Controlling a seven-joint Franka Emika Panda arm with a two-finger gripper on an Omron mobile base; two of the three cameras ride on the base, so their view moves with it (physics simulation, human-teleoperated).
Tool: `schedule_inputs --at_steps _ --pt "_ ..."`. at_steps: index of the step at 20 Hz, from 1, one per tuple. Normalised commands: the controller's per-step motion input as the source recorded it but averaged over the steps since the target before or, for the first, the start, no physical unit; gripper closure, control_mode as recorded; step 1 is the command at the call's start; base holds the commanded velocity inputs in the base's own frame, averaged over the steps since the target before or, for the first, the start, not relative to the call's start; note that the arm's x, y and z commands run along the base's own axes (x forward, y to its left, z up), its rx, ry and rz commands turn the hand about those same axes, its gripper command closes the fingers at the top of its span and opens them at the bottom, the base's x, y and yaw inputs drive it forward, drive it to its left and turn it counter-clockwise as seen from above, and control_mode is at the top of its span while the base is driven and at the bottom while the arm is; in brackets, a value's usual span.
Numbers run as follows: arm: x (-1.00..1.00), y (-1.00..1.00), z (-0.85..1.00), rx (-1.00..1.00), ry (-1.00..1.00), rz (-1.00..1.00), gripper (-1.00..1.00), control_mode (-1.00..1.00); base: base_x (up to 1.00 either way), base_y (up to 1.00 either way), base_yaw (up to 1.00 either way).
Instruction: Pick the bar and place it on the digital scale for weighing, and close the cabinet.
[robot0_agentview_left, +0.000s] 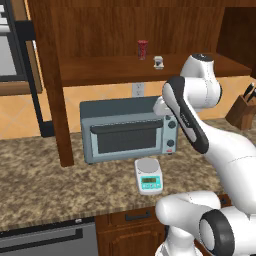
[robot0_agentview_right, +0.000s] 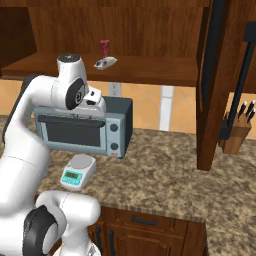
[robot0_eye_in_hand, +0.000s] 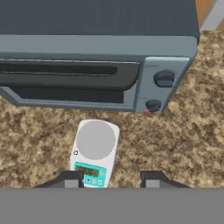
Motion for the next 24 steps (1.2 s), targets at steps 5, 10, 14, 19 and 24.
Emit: schedule_inputs --at_steps 5,10,14,19,24 --pt "-0.42 0.13 0.14 -0.05 -0.17 0.0 -1.0 -1.0 0.0 0.0 0.0" --pt "-0.49 0.06 0.75 -0.06 -0.33 0.0 -1.0 -1.0 0.0 0.0 0.0" --pt "-0.24 0.0 0.74 -0.04 -0.28 0.0 -1.0 -1.0 0.0 0.0 0.0" --pt "-0.05 0.0 0.53 -0.01 -0.29 -0.02 -1.0 -1.0 0.0 0.0 0.0" --pt "0.04 0.0 0.36 0.0 -0.15 -0.04 -1.0 -1.0 0.0 0.0 0.0"
